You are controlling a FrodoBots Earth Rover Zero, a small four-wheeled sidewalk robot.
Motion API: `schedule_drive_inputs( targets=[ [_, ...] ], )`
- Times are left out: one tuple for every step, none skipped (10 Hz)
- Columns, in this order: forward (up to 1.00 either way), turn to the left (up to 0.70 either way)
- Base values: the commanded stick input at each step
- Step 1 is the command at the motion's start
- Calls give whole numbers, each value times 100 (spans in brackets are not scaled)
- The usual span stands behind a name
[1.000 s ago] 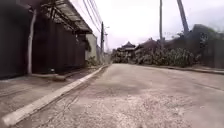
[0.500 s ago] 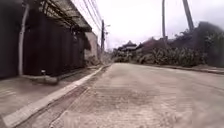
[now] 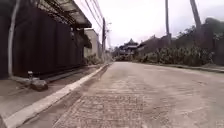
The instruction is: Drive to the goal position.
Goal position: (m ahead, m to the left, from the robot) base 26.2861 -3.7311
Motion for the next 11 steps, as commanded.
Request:
schedule_drive_inputs(
  targets=[
    [100, 0],
    [100, -1],
    [100, -3],
    [100, -24],
    [100, -35],
    [100, -38],
    [100, -37],
    [100, -27],
    [100, -17],
    [100, -7],
    [100, 0]
  ],
)
